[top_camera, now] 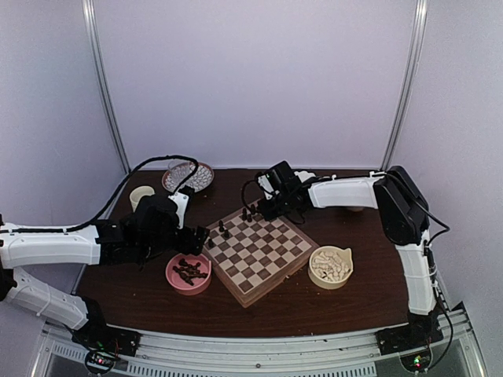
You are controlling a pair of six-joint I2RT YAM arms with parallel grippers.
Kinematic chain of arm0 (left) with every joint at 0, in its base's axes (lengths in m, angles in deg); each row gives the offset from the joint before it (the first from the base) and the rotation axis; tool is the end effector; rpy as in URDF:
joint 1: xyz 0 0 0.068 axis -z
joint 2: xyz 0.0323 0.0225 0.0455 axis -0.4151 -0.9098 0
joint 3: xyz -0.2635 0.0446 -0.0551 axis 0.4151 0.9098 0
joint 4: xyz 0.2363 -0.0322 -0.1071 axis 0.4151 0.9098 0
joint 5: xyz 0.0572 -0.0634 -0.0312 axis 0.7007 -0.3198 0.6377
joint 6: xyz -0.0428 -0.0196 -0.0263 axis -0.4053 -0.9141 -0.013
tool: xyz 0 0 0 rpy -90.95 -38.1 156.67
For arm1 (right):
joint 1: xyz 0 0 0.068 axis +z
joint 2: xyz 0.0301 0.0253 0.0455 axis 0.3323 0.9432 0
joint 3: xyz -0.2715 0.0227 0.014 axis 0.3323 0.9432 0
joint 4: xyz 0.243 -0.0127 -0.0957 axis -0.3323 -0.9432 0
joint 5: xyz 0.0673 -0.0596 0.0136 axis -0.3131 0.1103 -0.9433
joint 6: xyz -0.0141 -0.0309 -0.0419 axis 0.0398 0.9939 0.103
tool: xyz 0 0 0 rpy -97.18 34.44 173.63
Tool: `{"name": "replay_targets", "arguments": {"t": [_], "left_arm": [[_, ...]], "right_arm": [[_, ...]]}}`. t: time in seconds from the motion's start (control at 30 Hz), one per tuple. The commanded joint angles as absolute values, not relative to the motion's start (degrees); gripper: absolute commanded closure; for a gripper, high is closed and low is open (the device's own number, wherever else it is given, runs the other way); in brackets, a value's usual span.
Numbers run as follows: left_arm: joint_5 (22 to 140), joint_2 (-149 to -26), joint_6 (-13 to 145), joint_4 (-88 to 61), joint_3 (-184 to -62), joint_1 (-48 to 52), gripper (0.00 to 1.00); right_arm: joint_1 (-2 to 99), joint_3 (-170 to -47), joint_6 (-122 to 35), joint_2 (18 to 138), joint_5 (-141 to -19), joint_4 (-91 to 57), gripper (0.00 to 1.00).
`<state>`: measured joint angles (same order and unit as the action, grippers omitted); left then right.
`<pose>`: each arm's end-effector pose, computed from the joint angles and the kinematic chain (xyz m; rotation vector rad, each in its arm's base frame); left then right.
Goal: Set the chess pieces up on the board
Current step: Place the pawn at h7.
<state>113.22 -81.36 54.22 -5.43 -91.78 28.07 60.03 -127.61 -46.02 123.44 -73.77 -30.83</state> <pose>0.1685 -0.1965 0.2361 0.3010 2.1104 -0.3291 0.3733 0.3217 0.1683 -0.6716 2.3266 0.4468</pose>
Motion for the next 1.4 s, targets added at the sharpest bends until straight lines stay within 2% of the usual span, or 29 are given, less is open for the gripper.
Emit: {"name": "replay_targets", "arguments": {"t": [0.0,0.4,0.5,0.63,0.83,1.13,1.2,1.37], "left_arm": [[112.5,-81.1,55.1,-7.7,-92.0,28.4,0.10],[112.3,-81.0,55.1,-7.7,-92.0,28.5,0.11],[112.3,-81.1,55.1,-7.8,-92.0,28.5,0.11],[112.2,-81.1,55.1,-7.8,-92.1,28.5,0.11],[112.1,-81.1,55.1,-7.7,-92.0,28.5,0.11],[112.2,-81.3,55.1,-7.2,-92.0,28.5,0.10],[112.5,-82.2,54.8,-6.8,-92.2,28.6,0.14],[110.3,-85.9,54.5,-4.3,-93.8,28.6,0.39]], "right_arm": [[59.7,-129.1,-45.5,124.7,-72.2,-31.4,0.87],[59.7,-130.1,-45.0,125.8,-69.9,-32.0,0.85],[59.7,-130.3,-44.9,126.0,-70.2,-32.0,0.82],[59.7,-130.8,-44.8,126.4,-71.0,-32.3,0.71],[59.7,-131.4,-44.5,126.0,-71.3,-33.1,0.66],[60.7,-125.3,-42.2,116.8,-69.0,-32.3,0.65],[61.8,-122.9,-41.1,113.8,-67.3,-32.4,0.64],[65.6,-116.1,-39.2,104.8,-63.4,-33.6,0.64]]}}
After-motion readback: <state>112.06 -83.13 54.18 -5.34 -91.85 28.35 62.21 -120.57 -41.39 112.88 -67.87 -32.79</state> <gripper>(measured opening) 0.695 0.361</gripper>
